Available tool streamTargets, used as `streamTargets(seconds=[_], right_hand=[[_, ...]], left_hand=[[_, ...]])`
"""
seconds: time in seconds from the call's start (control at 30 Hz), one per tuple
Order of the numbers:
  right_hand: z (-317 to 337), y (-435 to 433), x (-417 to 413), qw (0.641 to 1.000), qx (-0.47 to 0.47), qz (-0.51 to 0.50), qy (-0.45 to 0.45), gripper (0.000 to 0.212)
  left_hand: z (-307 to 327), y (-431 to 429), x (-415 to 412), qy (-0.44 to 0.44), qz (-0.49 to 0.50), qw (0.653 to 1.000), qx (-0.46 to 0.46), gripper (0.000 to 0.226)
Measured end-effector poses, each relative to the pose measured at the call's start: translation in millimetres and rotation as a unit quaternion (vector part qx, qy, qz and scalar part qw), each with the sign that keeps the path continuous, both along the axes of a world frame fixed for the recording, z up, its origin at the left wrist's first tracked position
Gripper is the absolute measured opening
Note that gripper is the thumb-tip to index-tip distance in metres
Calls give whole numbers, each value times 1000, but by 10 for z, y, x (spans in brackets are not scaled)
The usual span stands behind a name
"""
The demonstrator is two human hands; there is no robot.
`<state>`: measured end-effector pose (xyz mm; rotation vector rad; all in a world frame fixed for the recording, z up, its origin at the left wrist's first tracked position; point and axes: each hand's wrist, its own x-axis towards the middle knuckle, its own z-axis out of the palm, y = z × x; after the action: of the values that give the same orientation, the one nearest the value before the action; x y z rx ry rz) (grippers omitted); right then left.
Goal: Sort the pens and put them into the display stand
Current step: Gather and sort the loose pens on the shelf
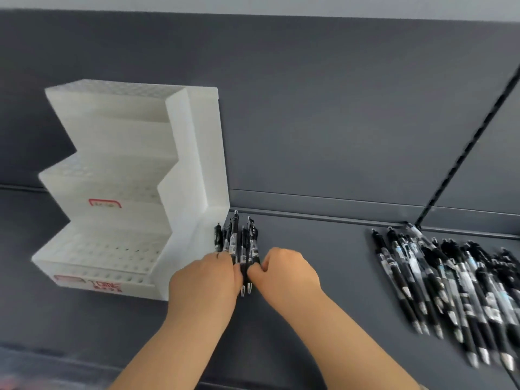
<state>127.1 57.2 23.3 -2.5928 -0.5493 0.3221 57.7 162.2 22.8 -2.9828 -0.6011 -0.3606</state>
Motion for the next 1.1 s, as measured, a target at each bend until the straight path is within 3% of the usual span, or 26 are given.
streamTargets(seconds=[0.2,0.33,0.5,0.57,0.7,0.87,0.93,1.1], right_hand=[[-165,294,-29,1000,3,-4,-17,36],[-109,192,-38,999,5,-21,-28,34],[-15,-120,-12,997,-1,-64,-45,32],[-4,-284,-6,995,-2,-84,-51,31],[-15,-677,23,990,-8,-127,-67,29],[-61,-1240,91,983,-20,-164,-83,27],[-68,-1464,130,982,-25,-165,-86,26],[-17,-2017,260,980,-36,-172,-90,27]], left_hand=[[-91,206,-73,16,-25,999,18,35],[-12,209,-12,-20,-26,999,5,29],[24,80,156,-23,-98,995,-15,36],[26,-71,216,-6,-121,993,-7,27],[14,-418,348,-33,-182,982,-37,39],[-80,-912,559,-17,-242,968,-67,34],[-101,-1124,614,-7,-240,967,-78,19],[-146,-1633,774,13,-242,964,-104,25]])
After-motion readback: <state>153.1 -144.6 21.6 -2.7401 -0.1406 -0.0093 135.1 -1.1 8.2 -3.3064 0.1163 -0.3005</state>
